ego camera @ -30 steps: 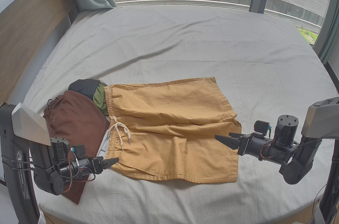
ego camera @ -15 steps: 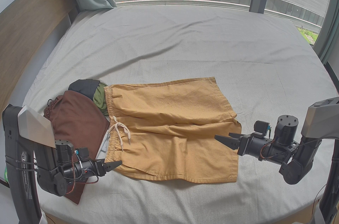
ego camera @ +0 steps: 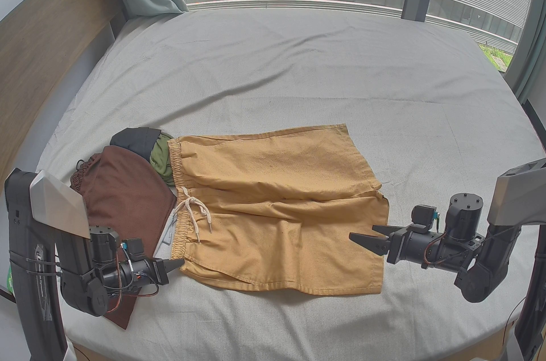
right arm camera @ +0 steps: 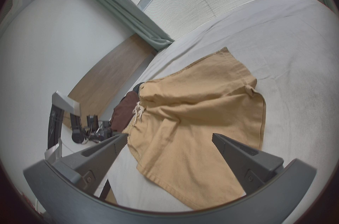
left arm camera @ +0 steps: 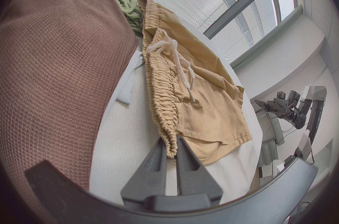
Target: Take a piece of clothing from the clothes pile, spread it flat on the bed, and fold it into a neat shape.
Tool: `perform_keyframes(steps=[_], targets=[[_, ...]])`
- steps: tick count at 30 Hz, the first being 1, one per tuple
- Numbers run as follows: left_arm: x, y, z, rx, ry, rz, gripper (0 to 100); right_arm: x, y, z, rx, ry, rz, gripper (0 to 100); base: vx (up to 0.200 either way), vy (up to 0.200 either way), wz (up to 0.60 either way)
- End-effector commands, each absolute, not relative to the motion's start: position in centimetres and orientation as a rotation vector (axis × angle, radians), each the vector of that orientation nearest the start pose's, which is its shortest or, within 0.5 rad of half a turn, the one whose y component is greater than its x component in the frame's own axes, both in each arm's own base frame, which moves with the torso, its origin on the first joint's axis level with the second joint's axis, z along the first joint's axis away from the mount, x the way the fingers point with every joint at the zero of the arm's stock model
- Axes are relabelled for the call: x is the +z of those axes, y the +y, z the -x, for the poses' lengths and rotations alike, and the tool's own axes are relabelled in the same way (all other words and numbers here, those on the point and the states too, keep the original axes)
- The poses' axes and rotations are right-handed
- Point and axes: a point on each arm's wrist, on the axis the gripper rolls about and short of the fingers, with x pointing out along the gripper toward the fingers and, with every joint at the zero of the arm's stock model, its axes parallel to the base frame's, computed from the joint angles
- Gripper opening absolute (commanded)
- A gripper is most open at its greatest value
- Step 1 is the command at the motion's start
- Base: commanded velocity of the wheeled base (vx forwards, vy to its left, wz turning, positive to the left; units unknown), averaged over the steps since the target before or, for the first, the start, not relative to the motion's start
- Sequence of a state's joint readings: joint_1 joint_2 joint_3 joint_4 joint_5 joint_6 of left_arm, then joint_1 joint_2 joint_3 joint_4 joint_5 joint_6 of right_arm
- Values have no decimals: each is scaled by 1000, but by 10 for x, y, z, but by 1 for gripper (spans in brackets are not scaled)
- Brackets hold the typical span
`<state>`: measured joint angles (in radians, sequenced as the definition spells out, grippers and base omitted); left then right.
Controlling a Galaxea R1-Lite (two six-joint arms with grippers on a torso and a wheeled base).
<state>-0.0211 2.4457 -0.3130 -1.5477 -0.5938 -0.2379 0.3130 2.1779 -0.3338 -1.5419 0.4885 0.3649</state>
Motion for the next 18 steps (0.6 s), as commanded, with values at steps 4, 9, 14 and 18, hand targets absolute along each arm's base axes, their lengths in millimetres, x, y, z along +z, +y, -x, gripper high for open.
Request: perform_keyframes(steps=[4,9,14,18], targets=[[-50,-19,-283,-531,638,390,0,4,81,-253,718,569,-299,100,0,0,0],[-50,-19,-283,-532,639,389,0,-15,75,-238,718,656,-226,100,0,0,0],[-50,-19,-283,-534,637,386,0,-26,68,-234,694,707,-227,100,0,0,0],[-50,-19,-283,-535,639,386,0,-28,67,-229,690,732,-231,100,0,0,0]])
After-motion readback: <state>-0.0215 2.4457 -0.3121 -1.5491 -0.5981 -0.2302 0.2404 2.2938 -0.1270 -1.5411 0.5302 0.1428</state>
